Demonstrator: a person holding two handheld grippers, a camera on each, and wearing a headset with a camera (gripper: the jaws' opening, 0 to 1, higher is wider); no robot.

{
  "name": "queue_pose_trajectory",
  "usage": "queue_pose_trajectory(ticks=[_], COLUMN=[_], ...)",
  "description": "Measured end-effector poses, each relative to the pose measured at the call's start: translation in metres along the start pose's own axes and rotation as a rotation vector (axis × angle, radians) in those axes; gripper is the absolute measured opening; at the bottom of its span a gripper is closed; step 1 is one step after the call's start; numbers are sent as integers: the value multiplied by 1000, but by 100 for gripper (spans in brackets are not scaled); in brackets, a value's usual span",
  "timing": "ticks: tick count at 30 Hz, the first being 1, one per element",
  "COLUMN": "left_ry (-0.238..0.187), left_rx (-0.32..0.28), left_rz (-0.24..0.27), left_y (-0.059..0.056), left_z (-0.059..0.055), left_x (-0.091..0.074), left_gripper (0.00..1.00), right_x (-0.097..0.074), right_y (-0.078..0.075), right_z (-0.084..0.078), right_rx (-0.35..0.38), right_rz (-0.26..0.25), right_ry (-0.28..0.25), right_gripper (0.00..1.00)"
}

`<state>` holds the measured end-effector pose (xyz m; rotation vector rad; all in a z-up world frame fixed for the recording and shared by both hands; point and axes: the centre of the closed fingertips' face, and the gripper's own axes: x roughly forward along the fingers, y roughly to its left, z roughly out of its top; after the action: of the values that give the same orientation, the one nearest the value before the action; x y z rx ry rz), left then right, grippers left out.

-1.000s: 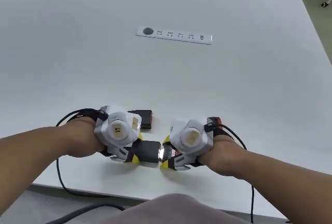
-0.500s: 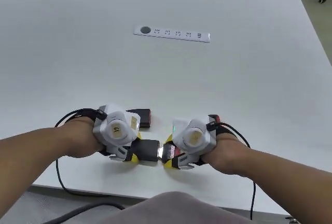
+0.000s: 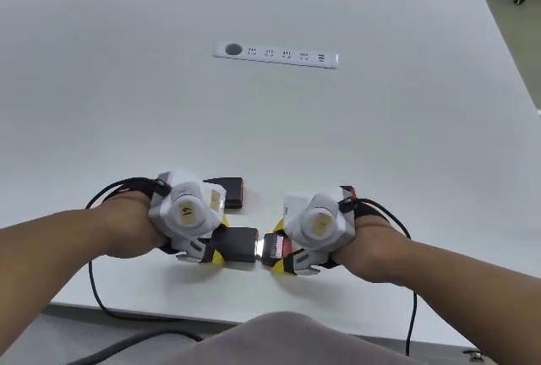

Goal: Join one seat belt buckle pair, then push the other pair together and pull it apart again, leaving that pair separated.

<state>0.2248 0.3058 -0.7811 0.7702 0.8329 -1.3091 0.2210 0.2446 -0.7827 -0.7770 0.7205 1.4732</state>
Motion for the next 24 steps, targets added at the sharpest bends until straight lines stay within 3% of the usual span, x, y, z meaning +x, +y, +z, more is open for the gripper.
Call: queue_pose_trajectory(ticks=[24], left_ry=[5], left_rx=[1], left_rz=[3], left_y=[-2], left_z=[2], left_x=[-3], left_gripper=[31], right_x=[-5], right_y=[-1], right_z=[-7], right_rx=[8], right_rz=[-10], right_ry=[2], right_gripper=[31])
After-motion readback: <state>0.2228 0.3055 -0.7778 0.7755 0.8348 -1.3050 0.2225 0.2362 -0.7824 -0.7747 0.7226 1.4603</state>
